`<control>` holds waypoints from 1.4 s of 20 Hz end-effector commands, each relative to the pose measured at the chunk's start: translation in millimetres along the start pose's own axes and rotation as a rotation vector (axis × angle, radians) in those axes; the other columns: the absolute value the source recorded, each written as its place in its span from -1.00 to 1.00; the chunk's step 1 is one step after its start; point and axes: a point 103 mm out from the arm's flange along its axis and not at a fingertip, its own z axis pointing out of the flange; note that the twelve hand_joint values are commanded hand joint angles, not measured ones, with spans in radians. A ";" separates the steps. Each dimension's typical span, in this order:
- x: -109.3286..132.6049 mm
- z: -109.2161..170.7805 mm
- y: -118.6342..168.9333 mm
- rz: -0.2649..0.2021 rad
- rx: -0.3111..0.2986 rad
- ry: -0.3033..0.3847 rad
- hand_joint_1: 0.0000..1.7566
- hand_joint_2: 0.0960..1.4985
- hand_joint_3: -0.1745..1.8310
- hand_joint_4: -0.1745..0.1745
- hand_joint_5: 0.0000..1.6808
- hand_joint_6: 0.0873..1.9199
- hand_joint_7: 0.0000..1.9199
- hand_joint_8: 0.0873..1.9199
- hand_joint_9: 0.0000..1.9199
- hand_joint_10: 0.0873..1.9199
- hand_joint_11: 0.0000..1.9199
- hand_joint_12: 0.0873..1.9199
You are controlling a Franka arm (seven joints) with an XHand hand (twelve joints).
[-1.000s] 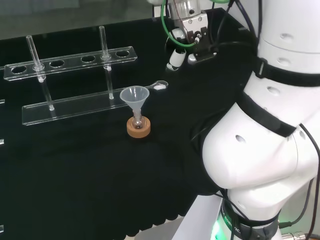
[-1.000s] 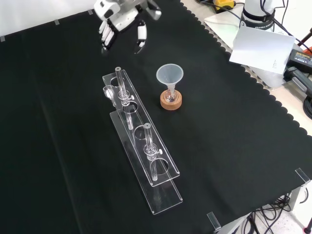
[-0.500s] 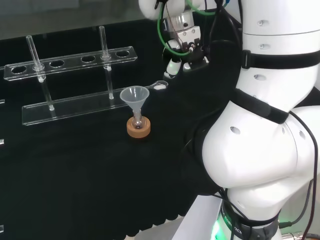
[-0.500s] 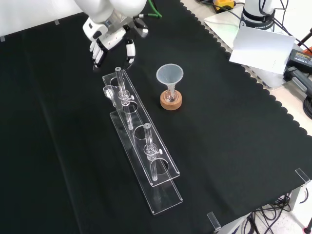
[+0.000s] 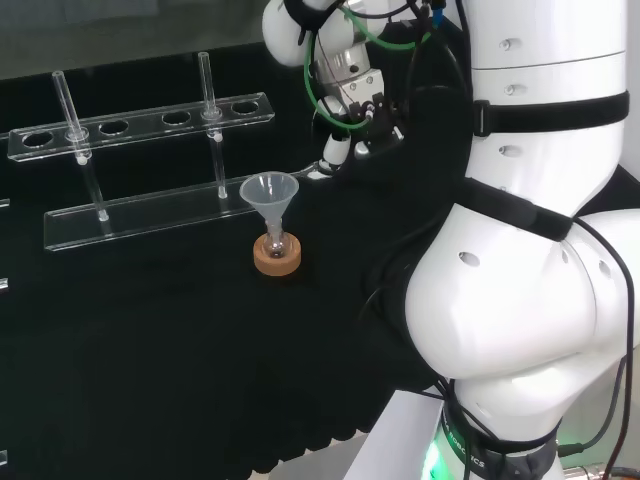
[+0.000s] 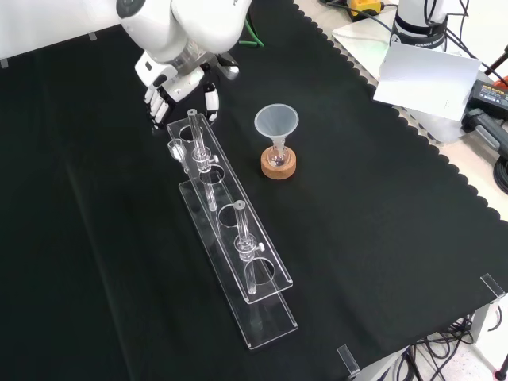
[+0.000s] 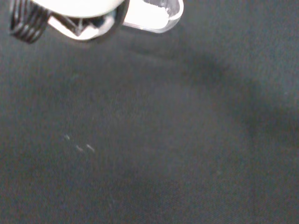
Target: Pick up the weighing funnel.
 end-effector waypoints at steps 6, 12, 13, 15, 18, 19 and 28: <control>8.2 17.3 20.7 -0.011 0.004 -0.024 0.06 -0.37 -0.12 -0.16 -0.31 -0.42 -0.49 -0.35 -0.29 -0.51 -0.48 0.33; 12.6 26.9 30.2 -0.020 0.022 -0.025 0.06 -0.37 -0.12 -0.16 -0.29 -0.38 -0.48 -0.35 -0.28 -0.51 -0.47 0.34; 12.9 27.5 31.3 -0.019 0.023 -0.024 0.06 -0.37 -0.12 -0.16 -0.27 -0.37 -0.48 -0.35 -0.28 -0.51 -0.47 0.34; 13.7 27.7 32.9 -0.018 0.024 -0.028 0.06 -0.37 -0.12 -0.15 -0.24 -0.34 -0.47 -0.35 -0.28 -0.51 -0.47 0.33; 15.0 27.2 35.2 -0.015 0.025 -0.033 0.06 -0.36 -0.11 -0.15 -0.21 -0.32 -0.47 -0.34 -0.27 -0.50 -0.47 0.33; 15.5 26.9 35.8 -0.012 0.024 -0.034 0.06 -0.36 -0.11 -0.15 -0.20 -0.31 -0.47 -0.34 -0.27 -0.50 -0.47 0.33; 11.1 26.6 40.1 0.005 0.023 -0.044 0.06 -0.34 -0.11 -0.14 -0.19 -0.25 -0.45 -0.34 -0.26 -0.51 -0.46 0.33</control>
